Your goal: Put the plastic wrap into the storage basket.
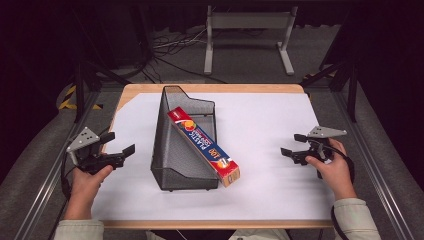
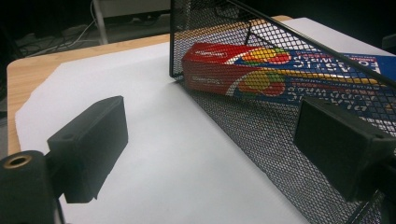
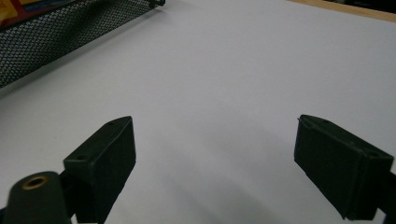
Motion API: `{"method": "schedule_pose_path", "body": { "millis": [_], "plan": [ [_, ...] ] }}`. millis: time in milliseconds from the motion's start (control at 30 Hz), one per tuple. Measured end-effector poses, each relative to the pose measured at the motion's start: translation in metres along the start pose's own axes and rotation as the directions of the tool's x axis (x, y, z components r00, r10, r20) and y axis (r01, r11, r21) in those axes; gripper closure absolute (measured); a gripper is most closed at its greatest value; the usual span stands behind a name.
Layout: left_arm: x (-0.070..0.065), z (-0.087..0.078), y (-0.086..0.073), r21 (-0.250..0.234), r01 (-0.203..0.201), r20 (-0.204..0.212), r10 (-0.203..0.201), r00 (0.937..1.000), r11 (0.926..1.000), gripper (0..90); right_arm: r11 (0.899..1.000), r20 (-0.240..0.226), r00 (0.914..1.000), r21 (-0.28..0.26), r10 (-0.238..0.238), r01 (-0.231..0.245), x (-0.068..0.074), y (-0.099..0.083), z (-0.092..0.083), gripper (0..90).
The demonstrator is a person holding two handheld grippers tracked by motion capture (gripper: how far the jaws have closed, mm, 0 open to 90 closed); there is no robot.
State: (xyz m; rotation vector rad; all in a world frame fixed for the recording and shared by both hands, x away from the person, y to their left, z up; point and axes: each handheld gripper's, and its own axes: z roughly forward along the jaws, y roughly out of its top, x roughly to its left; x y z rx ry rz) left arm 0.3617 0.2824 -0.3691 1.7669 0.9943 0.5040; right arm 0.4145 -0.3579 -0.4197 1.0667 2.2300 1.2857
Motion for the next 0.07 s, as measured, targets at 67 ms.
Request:
{"method": "schedule_pose_path", "body": {
  "millis": [67],
  "plan": [
    [-0.0002, 0.0003, -0.0005, 0.004, 0.004, 0.001, -0.004, 1.0, 1.0, 11.1, 1.0, -0.001, 1.0, -0.005, 0.003, -0.003, 0.0008, 0.001, -0.0007, 13.5]
  ]
}}
